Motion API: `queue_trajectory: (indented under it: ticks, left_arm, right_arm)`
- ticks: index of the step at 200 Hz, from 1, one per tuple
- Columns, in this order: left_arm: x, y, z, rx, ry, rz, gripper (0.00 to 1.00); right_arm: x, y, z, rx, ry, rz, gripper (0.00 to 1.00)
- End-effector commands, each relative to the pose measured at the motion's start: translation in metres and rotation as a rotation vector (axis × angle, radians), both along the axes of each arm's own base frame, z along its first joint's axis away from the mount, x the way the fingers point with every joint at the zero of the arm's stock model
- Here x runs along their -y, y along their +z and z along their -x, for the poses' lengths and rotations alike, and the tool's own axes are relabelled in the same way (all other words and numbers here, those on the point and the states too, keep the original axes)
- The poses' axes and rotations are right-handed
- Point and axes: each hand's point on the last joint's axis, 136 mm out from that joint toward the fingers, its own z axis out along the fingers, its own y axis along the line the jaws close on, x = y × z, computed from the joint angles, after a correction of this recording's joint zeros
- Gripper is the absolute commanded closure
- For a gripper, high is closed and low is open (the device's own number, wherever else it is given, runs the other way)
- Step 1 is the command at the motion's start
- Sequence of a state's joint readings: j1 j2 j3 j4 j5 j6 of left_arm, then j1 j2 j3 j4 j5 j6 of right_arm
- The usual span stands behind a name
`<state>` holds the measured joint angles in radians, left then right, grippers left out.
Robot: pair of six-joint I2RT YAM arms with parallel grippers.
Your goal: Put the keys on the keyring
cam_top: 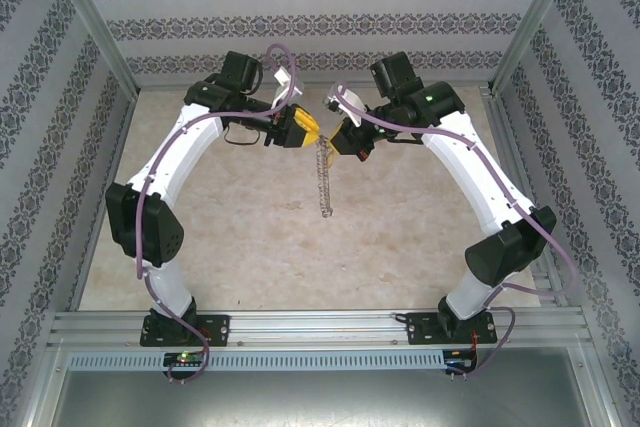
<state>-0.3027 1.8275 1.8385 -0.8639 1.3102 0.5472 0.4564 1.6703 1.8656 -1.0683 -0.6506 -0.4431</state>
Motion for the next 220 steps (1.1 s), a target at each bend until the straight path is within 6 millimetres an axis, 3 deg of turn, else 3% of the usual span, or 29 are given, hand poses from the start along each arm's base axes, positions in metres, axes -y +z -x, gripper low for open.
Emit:
queue_trajectory:
  ticks: [1,156,203,220]
  left_arm:
    - [-0.001,0.009,0.011,-0.010,-0.051,0.043,0.68]
    - [0.017,-0.005,0.023,-0.080,-0.127,0.046,0.70]
    - [0.019,-0.006,0.021,-0.081,-0.127,0.047,0.87]
    - [0.020,-0.004,0.020,-0.076,-0.126,0.052,0.97]
  right_arm:
    - [-0.004,0.006,0.004,0.020,0.032,0.006,1.00]
    - [-0.011,0.007,0.001,0.041,0.036,0.001,1.00]
    - [-0.012,0.008,0.001,0.047,0.034,-0.003,1.00]
    - [-0.013,0.008,0.001,0.045,0.035,-0.003,1.00]
